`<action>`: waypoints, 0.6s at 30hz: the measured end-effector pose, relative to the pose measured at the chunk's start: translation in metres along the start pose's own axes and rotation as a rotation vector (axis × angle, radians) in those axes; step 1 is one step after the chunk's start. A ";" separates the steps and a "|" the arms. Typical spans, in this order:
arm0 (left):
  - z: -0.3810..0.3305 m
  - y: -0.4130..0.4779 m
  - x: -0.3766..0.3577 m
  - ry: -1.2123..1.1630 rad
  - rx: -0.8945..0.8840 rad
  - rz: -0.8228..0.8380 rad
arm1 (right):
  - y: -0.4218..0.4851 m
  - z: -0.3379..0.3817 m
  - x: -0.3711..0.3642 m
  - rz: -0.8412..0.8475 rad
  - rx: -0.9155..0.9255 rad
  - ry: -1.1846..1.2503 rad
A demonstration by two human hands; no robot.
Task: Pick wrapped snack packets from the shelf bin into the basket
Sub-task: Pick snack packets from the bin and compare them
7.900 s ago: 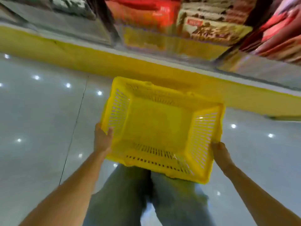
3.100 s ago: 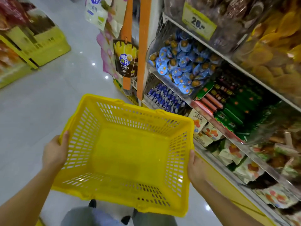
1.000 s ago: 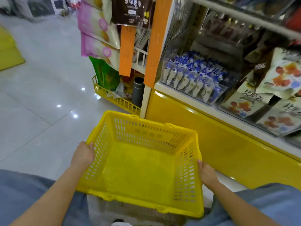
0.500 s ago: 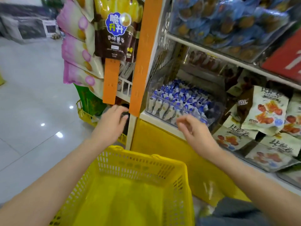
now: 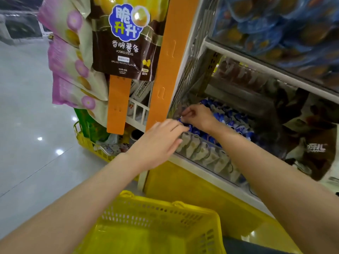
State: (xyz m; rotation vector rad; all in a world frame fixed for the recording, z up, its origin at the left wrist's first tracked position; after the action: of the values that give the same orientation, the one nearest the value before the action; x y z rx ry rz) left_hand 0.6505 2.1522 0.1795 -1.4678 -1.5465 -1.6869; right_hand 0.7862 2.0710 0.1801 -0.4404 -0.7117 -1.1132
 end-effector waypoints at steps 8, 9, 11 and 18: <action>-0.010 0.000 0.009 0.025 0.033 0.139 | -0.018 0.014 0.010 -0.047 0.121 -0.170; -0.012 -0.002 0.012 0.027 0.035 0.159 | -0.024 0.021 0.016 -0.105 0.155 -0.173; -0.014 -0.009 0.019 -0.007 0.070 0.165 | -0.039 0.035 0.033 -0.255 0.183 -0.146; -0.005 -0.061 0.033 -0.567 0.465 0.041 | -0.142 0.081 0.059 -0.388 0.506 0.070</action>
State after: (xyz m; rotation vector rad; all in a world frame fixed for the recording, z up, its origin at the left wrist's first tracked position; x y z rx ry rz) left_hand 0.5856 2.1766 0.1816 -1.7702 -1.9973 -0.8200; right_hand 0.6467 2.0291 0.2755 0.1754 -1.0075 -1.2476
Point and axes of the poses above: each hand's wrist, its own y-axis towards the middle knuckle, its own x-axis out of the back of the hand, z = x × y, the point moved 7 cm from there along y, towards the middle knuckle, and after that the axes turned 8 degrees about y, right-handed, at the moved point
